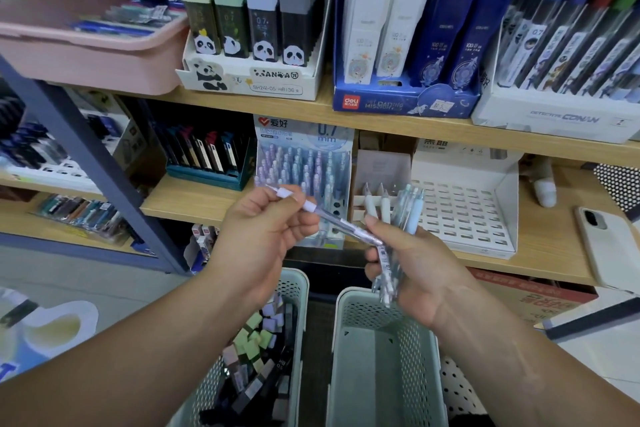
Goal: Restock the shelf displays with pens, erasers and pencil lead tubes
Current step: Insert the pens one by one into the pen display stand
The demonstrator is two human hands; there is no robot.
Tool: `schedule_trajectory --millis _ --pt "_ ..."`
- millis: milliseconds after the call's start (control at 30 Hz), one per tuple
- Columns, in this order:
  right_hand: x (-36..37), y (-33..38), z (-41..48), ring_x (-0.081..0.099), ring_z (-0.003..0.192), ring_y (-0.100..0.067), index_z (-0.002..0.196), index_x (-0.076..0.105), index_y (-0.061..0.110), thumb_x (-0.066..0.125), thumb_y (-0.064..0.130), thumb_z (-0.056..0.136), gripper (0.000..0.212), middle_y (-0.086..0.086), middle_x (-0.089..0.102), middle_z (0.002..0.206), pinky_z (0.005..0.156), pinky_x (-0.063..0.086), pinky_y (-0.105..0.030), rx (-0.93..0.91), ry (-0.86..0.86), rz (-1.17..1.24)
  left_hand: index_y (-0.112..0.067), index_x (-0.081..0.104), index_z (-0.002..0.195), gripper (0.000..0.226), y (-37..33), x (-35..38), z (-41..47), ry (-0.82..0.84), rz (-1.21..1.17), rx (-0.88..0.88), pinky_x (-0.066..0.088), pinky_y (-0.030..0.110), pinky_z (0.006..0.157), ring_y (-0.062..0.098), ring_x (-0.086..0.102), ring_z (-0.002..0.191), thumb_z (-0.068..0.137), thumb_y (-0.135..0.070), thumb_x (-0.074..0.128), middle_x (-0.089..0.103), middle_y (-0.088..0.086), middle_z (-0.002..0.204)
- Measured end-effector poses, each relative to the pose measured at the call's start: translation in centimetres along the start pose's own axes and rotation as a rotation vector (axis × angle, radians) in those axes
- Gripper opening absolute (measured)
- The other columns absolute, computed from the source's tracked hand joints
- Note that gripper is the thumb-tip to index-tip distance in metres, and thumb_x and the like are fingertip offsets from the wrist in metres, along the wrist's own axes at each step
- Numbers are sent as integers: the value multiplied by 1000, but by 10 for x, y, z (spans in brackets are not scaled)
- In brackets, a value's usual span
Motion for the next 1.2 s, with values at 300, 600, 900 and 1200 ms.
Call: schedule_trajectory --millis 300,600,900,1200 --pt "11 2 -4 77 82 -19 119 68 9 73 11 89 30 -3 79 96 50 51 -21 -100 41 -23 -14 55 70 17 3 -28 -5 -72 -180 -79 59 26 62 15 68 63 75 -8 70 69 8 70" --pt "5 -2 6 76 84 -22 111 66 10 77 15 88 26 -7 78 79 93 53 -50 -259 -172 -325 -14 73 68 21 5 -48 15 37 860 -13 55 22 68 9 66 67 64 -17 93 72 -2 70" --pt "13 -8 2 74 74 -32 86 68 11 75 7 88 8 -12 74 69 76 59 -36 -415 -106 -455 -24 78 83 12 16 -3 6 417 1286 651 50 31 61 7 55 67 77 -35 77 60 -10 72" --pt "-8 0 7 71 66 -14 105 69 8 73 18 91 18 -5 75 77 78 53 -38 -311 -151 -226 -15 75 85 8 14 6 19 268 1298 657 55 28 65 5 60 66 89 -20 71 65 -6 75"
Point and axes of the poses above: each hand's wrist, its own z-axis towards the middle knuckle, its own x-axis out of the palm, y = z × x, the point moved 3 cm from there along z, towards the middle knuckle
